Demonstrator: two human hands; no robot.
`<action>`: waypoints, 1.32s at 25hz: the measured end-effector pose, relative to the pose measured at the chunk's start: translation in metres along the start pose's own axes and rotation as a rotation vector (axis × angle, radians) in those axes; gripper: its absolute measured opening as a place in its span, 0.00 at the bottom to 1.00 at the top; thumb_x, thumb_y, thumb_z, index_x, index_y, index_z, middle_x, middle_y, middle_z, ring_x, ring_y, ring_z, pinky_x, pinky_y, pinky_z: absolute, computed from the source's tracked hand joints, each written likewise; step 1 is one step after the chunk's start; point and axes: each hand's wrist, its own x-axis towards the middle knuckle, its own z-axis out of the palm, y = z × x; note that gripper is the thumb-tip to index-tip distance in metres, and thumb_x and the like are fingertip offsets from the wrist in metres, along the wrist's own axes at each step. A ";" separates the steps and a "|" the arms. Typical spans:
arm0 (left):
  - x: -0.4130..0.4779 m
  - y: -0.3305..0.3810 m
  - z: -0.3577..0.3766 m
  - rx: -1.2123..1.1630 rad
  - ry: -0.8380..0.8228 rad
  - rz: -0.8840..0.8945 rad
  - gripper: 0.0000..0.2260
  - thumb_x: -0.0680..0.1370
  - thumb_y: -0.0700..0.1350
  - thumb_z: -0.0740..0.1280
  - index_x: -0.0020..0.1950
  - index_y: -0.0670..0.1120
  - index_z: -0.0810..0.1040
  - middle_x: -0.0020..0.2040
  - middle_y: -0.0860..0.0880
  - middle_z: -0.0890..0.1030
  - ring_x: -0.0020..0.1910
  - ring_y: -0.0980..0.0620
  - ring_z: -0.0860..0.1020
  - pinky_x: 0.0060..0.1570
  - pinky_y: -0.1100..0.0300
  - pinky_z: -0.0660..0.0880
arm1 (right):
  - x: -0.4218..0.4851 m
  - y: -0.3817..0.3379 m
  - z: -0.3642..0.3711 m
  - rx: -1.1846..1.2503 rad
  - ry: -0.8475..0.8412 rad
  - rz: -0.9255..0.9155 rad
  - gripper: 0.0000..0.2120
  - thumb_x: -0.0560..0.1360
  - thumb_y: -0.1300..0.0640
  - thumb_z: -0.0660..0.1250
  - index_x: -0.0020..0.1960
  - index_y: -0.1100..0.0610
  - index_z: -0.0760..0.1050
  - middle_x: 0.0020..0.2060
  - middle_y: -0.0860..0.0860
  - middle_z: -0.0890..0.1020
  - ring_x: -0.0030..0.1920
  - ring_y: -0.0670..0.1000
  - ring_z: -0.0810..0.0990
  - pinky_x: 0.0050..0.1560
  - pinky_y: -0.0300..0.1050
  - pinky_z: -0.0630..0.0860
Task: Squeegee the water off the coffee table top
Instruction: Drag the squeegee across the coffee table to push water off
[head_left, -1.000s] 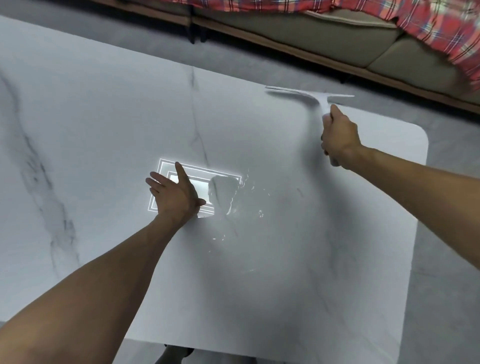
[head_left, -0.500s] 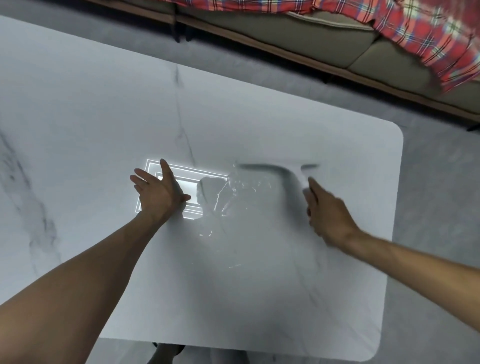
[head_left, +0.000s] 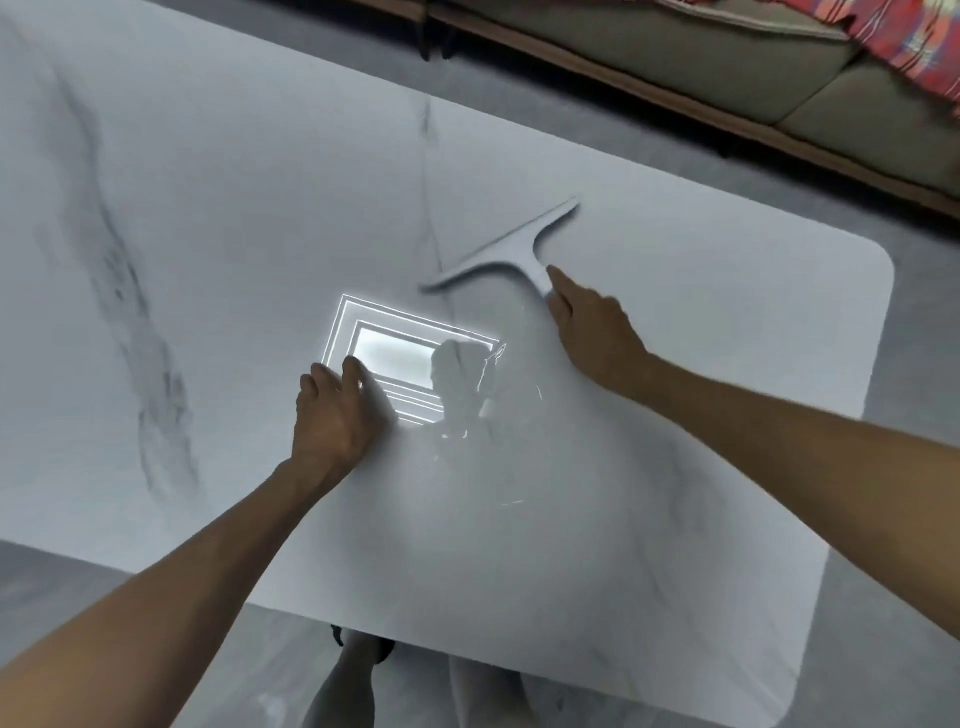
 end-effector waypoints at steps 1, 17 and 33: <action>-0.006 -0.001 0.003 0.013 -0.044 0.005 0.23 0.73 0.36 0.65 0.67 0.34 0.66 0.57 0.28 0.71 0.53 0.30 0.73 0.47 0.45 0.74 | -0.021 0.016 0.003 -0.043 -0.037 -0.049 0.21 0.83 0.51 0.51 0.76 0.46 0.60 0.56 0.59 0.81 0.56 0.64 0.77 0.57 0.55 0.73; -0.053 -0.033 -0.010 -0.180 -0.035 0.024 0.26 0.68 0.43 0.50 0.63 0.37 0.71 0.61 0.36 0.73 0.57 0.38 0.75 0.51 0.51 0.72 | -0.021 -0.003 -0.029 0.319 0.064 0.255 0.16 0.79 0.49 0.52 0.63 0.44 0.71 0.36 0.56 0.74 0.28 0.53 0.70 0.22 0.36 0.63; -0.157 -0.080 0.057 -0.075 -0.330 -0.070 0.24 0.76 0.33 0.55 0.73 0.34 0.56 0.77 0.33 0.52 0.74 0.35 0.58 0.63 0.48 0.67 | -0.196 0.077 0.031 -0.427 -0.197 0.069 0.21 0.82 0.41 0.48 0.74 0.37 0.60 0.61 0.52 0.80 0.58 0.60 0.77 0.54 0.51 0.73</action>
